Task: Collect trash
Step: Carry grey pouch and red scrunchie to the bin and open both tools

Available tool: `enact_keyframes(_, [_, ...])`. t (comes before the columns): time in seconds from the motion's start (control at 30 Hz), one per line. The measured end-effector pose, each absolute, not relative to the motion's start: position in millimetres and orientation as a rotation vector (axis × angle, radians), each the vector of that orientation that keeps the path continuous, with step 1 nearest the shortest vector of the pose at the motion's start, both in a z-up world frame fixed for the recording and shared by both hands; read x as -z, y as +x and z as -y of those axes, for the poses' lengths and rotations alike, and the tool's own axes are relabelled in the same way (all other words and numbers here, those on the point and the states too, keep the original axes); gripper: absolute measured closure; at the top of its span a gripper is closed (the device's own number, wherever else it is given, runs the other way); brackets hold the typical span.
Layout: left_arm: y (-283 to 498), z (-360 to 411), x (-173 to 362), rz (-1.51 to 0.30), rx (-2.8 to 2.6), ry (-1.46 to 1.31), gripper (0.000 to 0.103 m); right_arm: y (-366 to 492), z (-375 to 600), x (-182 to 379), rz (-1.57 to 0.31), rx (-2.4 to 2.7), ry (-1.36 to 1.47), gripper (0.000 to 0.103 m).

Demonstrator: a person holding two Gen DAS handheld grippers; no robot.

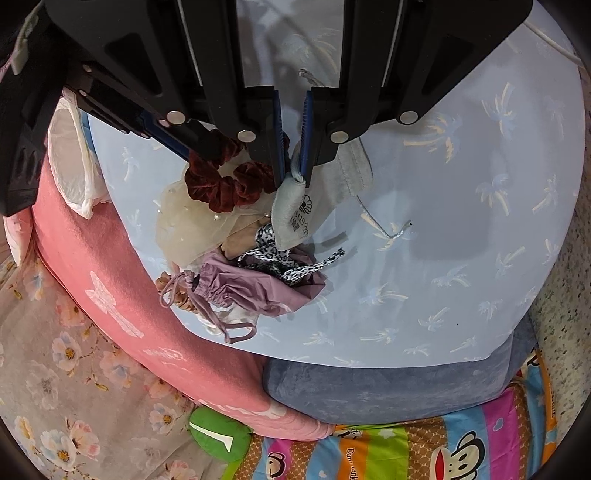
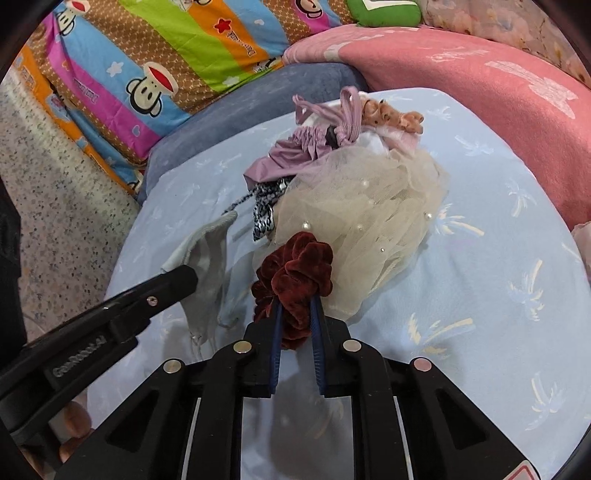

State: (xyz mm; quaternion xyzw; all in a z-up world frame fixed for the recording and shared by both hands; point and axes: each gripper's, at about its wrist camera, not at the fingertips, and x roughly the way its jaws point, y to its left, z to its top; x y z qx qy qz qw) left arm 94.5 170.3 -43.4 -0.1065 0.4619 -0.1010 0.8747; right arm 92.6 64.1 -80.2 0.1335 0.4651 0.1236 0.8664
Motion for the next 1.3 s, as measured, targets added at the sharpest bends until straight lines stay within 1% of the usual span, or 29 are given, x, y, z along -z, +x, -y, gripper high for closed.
enact_keyframes(0.27, [89.8, -141.5, 19.4, -0.918, 0.259, -0.19, 0.095, 71.3, -32.4, 30.8, -0.849, -0.248, 0.318, 0.091])
enact_keyframes(0.4, [89.6, -118.8, 5.3, -0.894, 0.299, -0.17, 0.095, 60.2, -2.3, 6.4, -0.782, -0.204, 0.332, 0.091])
enact_keyframes(0.67, [88.5, -64.3, -19.5, -0.849, 0.404, -0.13, 0.095, 46.2, 67.3, -25.2, -0.682, -0.089, 0.395, 0.091])
enact_keyframes(1.0, [83.1, 15.4, -41.1, -0.809, 0.552, -0.059, 0.095, 23.6, 146.2, -42.1, -0.605, 0.051, 0.446, 0.091])
enact_keyframes(1.3, [71.9, 79.6, -41.1, -0.818, 0.664, 0.029, 0.094, -0.9, 200.0, -34.3, -0.583, 0.164, 0.484, 0.09])
